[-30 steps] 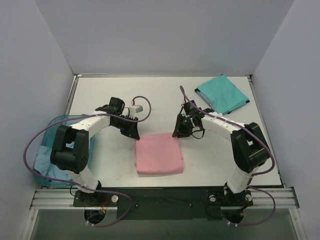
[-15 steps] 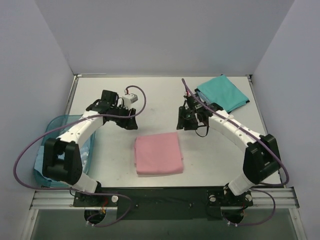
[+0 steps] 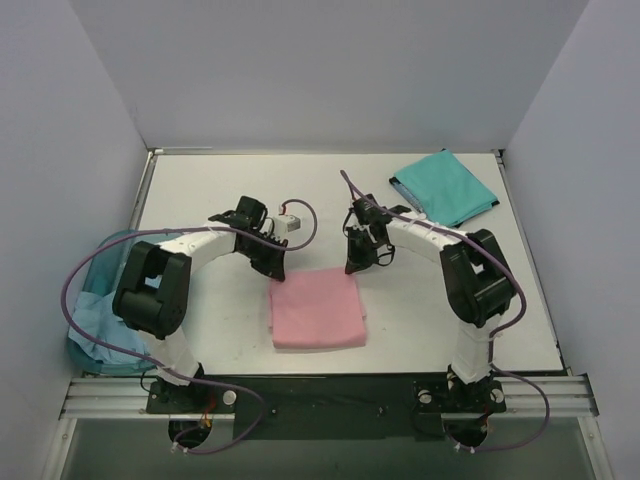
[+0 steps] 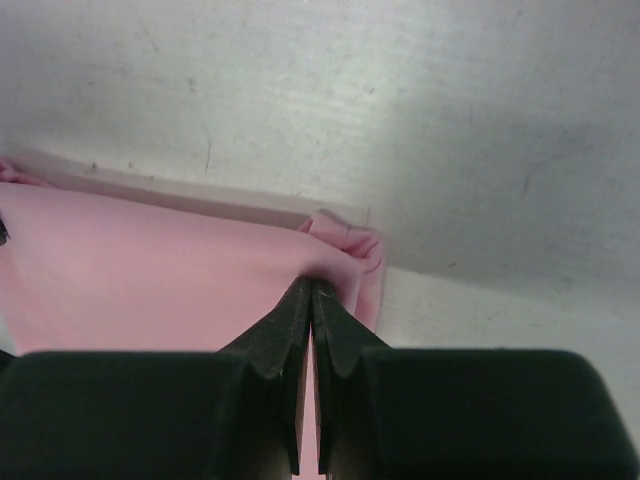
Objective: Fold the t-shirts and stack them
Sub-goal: Smooth out wrinkles on the folded tshirt
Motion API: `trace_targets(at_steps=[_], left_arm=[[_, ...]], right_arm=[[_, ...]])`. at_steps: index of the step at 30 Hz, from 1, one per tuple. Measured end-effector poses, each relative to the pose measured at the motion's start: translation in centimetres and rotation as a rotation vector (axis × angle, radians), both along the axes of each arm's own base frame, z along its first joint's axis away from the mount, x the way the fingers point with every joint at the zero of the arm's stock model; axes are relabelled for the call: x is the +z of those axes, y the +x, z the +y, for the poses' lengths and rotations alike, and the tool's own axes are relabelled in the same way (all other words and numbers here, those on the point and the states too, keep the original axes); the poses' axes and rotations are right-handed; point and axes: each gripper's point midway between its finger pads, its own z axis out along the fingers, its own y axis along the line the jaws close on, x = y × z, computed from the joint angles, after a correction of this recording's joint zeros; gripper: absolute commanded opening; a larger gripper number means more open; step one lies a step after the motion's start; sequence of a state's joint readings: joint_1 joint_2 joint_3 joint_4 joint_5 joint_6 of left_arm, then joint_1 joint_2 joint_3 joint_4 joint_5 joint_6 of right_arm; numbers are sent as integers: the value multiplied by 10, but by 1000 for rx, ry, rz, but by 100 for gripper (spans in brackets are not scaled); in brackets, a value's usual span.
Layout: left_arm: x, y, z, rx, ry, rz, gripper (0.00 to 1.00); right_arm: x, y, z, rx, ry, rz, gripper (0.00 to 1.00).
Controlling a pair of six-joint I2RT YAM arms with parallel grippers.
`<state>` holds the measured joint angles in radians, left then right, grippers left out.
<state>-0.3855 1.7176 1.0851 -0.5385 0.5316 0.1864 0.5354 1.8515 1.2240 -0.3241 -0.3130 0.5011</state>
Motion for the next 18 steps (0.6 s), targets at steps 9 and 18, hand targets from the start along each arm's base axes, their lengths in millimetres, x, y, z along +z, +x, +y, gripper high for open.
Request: trace_targets(at_steps=[9, 18], left_arm=[[-17, 32, 20, 75, 28, 14, 0], [36, 49, 15, 76, -36, -94, 0]], right_arm=[[-11, 21, 5, -18, 4, 14, 0], [38, 22, 7, 0, 29, -74, 0]])
